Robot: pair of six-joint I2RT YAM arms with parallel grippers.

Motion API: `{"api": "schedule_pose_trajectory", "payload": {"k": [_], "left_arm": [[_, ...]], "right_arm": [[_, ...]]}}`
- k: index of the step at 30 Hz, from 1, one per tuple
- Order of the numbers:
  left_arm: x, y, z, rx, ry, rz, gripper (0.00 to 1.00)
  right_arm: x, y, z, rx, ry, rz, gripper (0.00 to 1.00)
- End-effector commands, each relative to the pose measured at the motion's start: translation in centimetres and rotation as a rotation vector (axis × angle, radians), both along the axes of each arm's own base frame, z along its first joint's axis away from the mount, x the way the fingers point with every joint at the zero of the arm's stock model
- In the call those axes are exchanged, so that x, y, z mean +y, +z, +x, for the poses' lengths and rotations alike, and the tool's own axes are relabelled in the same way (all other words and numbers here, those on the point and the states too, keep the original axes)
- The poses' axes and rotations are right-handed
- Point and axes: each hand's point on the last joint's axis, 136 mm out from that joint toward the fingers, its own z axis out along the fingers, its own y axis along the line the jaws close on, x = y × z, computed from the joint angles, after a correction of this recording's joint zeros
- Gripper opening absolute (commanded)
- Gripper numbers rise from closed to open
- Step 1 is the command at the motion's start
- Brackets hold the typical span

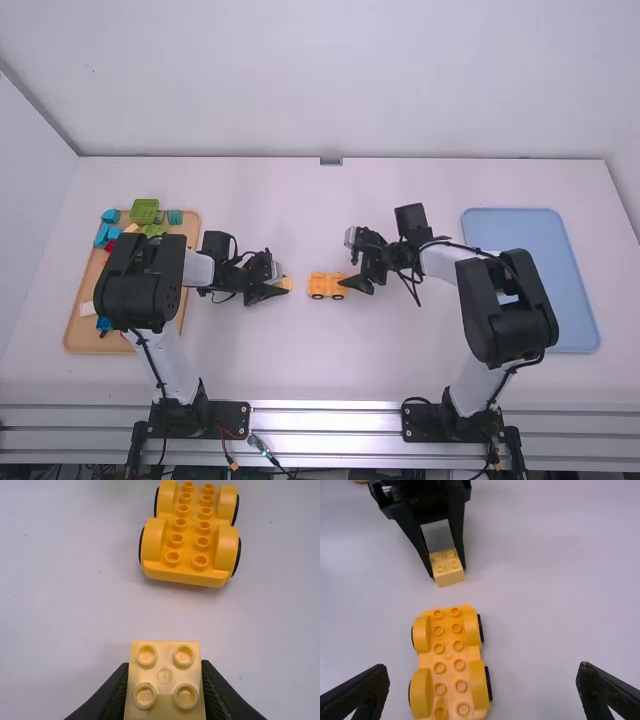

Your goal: Assemble lego blocks to make yellow taxi

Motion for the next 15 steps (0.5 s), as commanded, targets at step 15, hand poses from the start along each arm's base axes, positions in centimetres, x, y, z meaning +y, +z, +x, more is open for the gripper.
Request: {"api": "schedule_pose_trajectory", "payload": {"k": [15], "left_arm": [[-1.9, 3.0, -0.2, -0.046, -0.045, 0.026, 0.18]], "right_arm": [[-0.5, -3.4, -2.8, -0.115, -0.054, 0.062, 0.99]]}}
